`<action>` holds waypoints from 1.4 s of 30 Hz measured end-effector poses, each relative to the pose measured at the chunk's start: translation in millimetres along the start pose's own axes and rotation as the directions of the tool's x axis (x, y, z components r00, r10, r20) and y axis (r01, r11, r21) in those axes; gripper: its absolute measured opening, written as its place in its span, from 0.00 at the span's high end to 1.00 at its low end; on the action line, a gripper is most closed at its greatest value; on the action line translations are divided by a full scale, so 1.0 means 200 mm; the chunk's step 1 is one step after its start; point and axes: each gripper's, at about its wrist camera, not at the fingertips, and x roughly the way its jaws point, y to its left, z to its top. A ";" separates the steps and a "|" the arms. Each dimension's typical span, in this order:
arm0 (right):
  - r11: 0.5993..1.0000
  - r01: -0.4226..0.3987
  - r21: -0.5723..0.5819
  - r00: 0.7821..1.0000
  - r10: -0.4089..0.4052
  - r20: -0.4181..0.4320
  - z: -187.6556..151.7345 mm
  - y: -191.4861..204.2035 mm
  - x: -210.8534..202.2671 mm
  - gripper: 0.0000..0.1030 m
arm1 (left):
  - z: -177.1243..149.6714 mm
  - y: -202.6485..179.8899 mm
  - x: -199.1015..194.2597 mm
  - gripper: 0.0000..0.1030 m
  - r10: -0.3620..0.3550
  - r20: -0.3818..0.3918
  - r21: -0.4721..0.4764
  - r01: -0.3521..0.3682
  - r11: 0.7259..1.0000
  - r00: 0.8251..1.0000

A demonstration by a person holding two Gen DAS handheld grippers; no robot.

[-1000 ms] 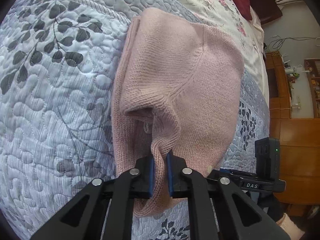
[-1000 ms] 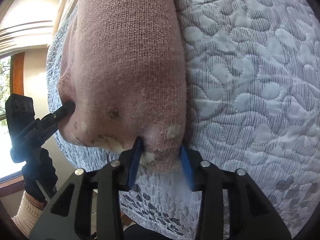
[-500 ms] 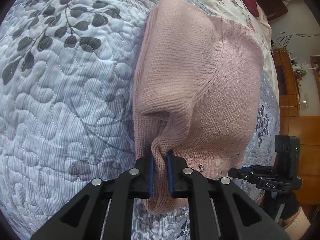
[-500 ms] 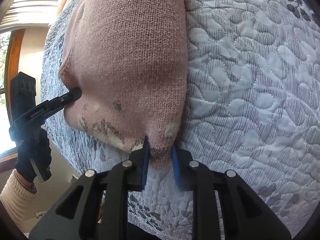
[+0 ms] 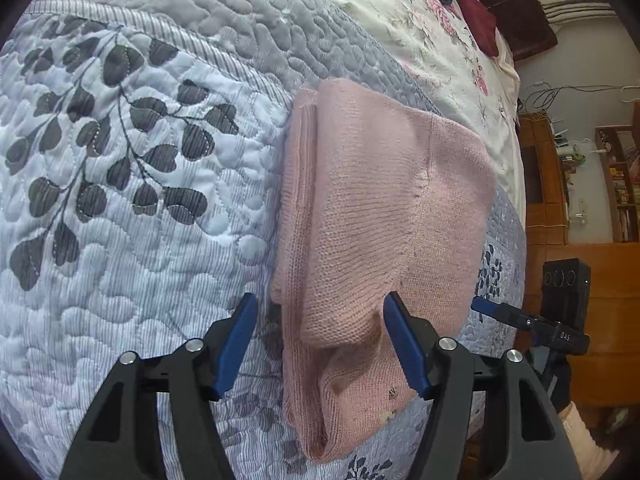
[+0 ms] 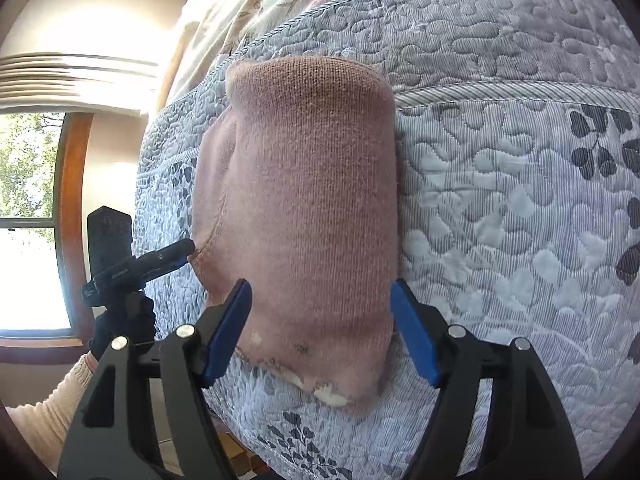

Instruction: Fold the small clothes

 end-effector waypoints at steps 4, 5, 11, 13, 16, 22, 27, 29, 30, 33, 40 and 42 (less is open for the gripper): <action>0.999 -0.040 0.024 0.999 0.040 -0.033 0.08 -0.08 0.07 0.30 | 0.05 0.04 0.12 0.36 -0.076 -0.052 0.008 0.076 0.997 0.996; 0.998 -0.050 0.026 0.998 0.051 -0.043 0.09 -0.09 0.09 0.30 | 0.06 0.05 0.14 0.36 -0.102 -0.061 0.009 0.103 0.995 0.993; 0.994 -0.099 0.052 0.992 0.103 -0.079 0.14 -0.13 0.24 0.16 | 0.09 0.06 0.27 0.24 -0.248 -0.107 -0.006 0.249 0.968 0.963; 0.992 -0.112 0.058 0.989 0.117 -0.089 0.17 -0.13 0.29 0.14 | 0.10 0.04 0.32 0.22 -0.274 -0.122 0.004 0.276 0.961 0.954; 0.989 -0.133 0.064 0.987 0.138 -0.086 0.18 -0.12 0.36 0.14 | 0.11 -0.02 0.37 0.23 -0.269 -0.136 0.036 0.277 0.960 0.953; 0.981 -0.185 0.054 0.982 0.187 -0.037 0.13 -0.10 0.27 0.41 | 0.06 -0.05 0.37 0.48 -0.313 -0.106 0.014 0.316 0.949 0.944; 0.971 -0.237 0.030 0.971 0.237 0.000 0.00 -0.09 0.05 0.42 | -0.04 -0.25 0.33 0.49 -0.362 -0.122 0.048 0.370 0.928 0.924; 0.968 -0.248 0.035 0.969 0.248 0.012 -0.07 -0.14 -0.08 0.42 | -0.09 -0.37 0.34 0.49 -0.387 -0.136 0.062 0.397 0.916 0.912; 0.967 -0.251 0.039 0.968 0.250 0.018 -0.12 -0.17 -0.13 0.42 | -0.12 -0.43 0.34 0.49 -0.394 -0.144 0.071 0.406 0.911 0.908; 0.969 -0.241 0.058 0.970 0.239 0.036 -0.26 -0.27 -0.30 0.42 | -0.22 -0.64 0.40 0.49 -0.408 -0.162 0.100 0.426 0.899 0.899; 0.978 -0.168 0.128 0.985 0.160 0.068 -0.53 -0.53 -0.55 0.41 | -0.44 -0.92 0.63 0.49 -0.406 -0.217 0.099 0.434 0.895 0.888; 0.976 -0.158 0.152 0.987 0.149 0.067 -0.57 -0.60 -0.54 0.41 | -0.48 -0.95 0.69 0.49 -0.381 -0.227 0.108 0.412 0.905 0.896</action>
